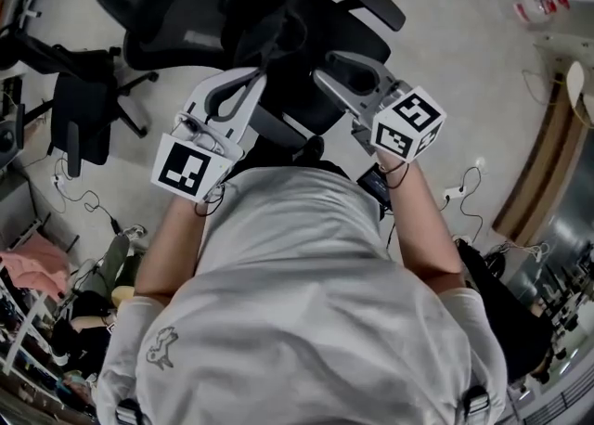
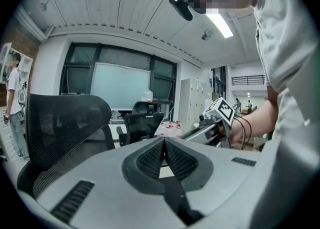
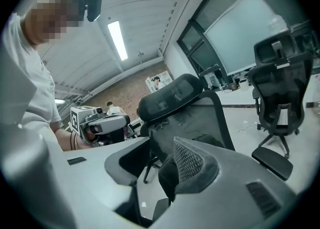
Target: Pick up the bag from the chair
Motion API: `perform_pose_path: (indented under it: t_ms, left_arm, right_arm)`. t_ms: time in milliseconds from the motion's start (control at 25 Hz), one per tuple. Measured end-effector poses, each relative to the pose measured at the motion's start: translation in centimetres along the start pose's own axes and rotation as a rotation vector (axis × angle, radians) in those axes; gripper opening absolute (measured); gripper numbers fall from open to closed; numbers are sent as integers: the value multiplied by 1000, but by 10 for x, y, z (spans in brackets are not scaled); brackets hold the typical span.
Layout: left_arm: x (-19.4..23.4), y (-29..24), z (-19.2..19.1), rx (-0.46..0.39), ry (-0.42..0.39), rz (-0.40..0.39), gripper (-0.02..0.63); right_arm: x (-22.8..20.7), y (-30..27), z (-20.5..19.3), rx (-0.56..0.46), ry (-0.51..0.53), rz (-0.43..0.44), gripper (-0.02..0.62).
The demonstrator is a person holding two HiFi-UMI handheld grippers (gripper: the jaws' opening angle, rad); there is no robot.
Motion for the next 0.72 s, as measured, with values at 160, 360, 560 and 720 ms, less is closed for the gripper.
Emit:
perform_pose_path:
  t_ms: [160, 360, 560, 720]
  left_arm:
    - [7, -12, -8, 23, 6, -28, 12]
    - [24, -22, -17, 49, 9, -40, 12]
    - [33, -30, -26, 78, 9, -60, 12]
    - [38, -36, -30, 87, 20, -74, 12]
  right_arm:
    - [-14, -10, -16, 18, -49, -4, 141]
    - [-29, -27, -34, 38, -107, -11, 144]
    - [-38, -40, -53, 78, -130, -4, 156]
    - [-45, -49, -62, 72, -188, 20, 164]
Point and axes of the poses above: the fingertips, and each gripper's own axes: y backward along the fingers, x to its left, z out of its top, the point moved 1 cm from there along y, backward along the fingers, and after that the axes turned 11 degrees about y, right-handed, at the moved point
